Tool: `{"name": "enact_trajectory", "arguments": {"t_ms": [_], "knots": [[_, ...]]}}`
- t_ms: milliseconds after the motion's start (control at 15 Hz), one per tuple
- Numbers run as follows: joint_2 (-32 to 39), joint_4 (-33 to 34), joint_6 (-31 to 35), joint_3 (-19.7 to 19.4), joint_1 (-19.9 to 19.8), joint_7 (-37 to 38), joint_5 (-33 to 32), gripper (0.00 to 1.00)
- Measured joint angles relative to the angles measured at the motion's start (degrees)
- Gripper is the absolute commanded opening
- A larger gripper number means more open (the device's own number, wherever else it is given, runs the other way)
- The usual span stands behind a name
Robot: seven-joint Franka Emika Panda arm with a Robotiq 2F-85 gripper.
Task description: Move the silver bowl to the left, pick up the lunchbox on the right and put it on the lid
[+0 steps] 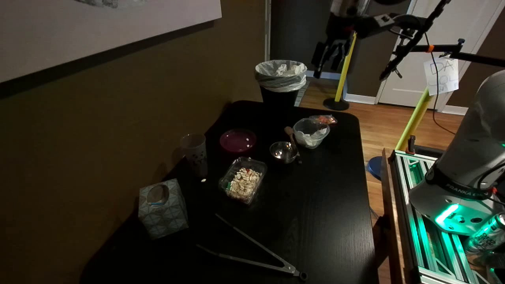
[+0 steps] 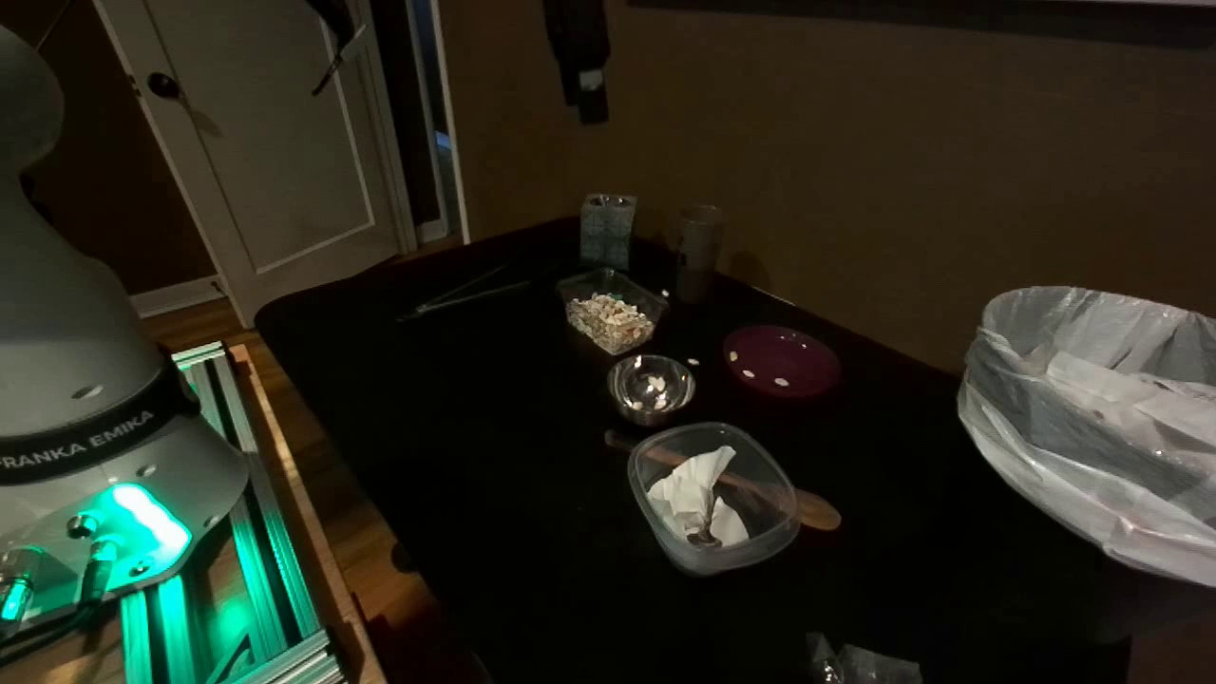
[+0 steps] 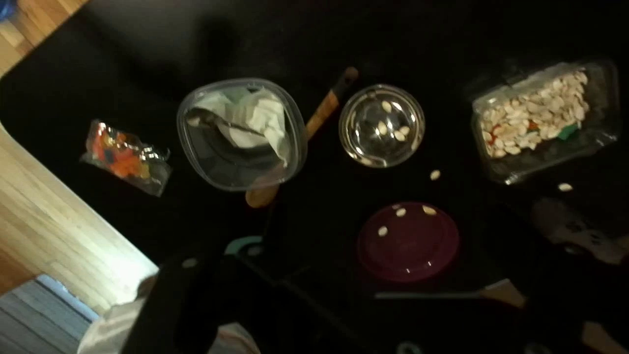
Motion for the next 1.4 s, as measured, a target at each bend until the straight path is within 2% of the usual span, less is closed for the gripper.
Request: {"name": "enact_trajectory", "arguments": {"t_ms": [333,667,867,1133,1267,1400], "knots": [[9.46,-2.21,-0.22,-0.15,1.40,-0.33,1.59,1.00],[10.43,-1.81,-0.05,-0.30,1.73,-0.40,1.71,1.00],[13.01,-1.81,3.98,-0.38,2.53,-1.74,1.76,1.00],[22.65,-0.77,12.48,0.52,5.27,-3.89,-0.13,1.00],[28.10,1.42,13.96,0.99,5.74,-3.75,-3.32,1.00],[32.61,3.98,13.89,0.79,6.02,-5.63,-3.81,1.00]]}}
